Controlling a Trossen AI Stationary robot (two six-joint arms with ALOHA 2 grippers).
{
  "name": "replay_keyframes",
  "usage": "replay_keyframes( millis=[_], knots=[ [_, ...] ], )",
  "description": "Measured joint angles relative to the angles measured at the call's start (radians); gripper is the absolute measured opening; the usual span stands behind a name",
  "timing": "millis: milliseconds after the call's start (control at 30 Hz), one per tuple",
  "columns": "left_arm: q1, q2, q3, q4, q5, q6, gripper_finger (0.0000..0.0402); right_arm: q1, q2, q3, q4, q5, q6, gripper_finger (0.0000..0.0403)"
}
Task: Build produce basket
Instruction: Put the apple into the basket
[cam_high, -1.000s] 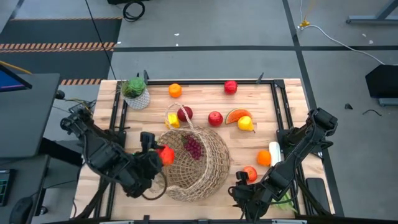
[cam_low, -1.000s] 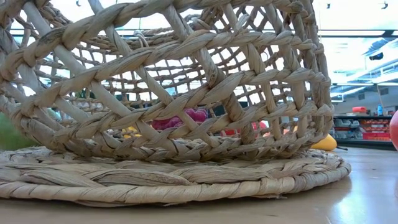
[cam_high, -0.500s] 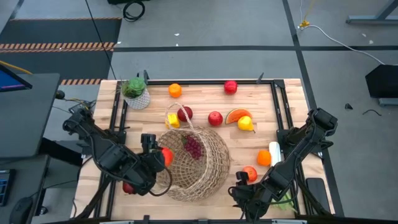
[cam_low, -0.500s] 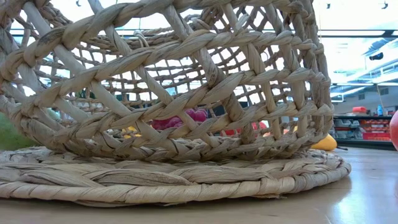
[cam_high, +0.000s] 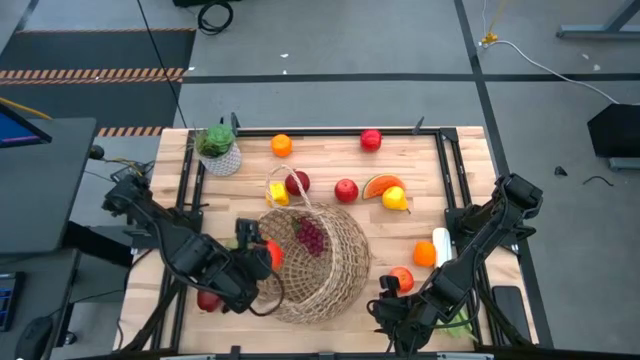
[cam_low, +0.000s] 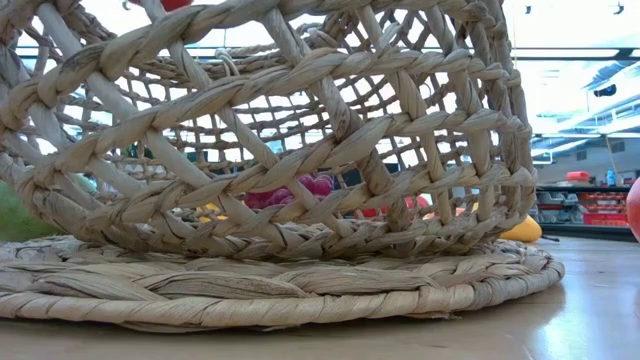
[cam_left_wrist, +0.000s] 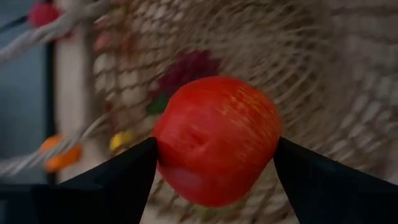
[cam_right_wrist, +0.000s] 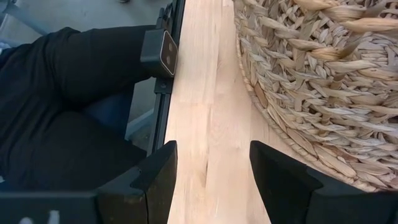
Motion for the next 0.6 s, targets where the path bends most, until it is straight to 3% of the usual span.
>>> replay_keyframes(
  millis=[133,333,500,600],
  knots=[
    [0.002,0.001,-0.031,0.097,0.041,0.081,0.0319,-0.004,0.000,0.000,0.001,0.030,-0.043,0.0209],
    [0.009,0.001,-0.033,0.103,0.014,0.156,0.0319,-0.050,-0.045,0.031,0.000,0.120,-0.185,0.0209],
    [0.031,0.001,-0.028,0.118,-0.020,0.209,0.0319,-0.081,-0.104,0.141,0.059,0.281,-0.441,0.0205],
    [0.035,0.001,-0.028,0.173,-0.094,0.286,0.0319,-0.104,-0.127,0.177,0.208,0.363,-0.616,0.0202]
  ],
)
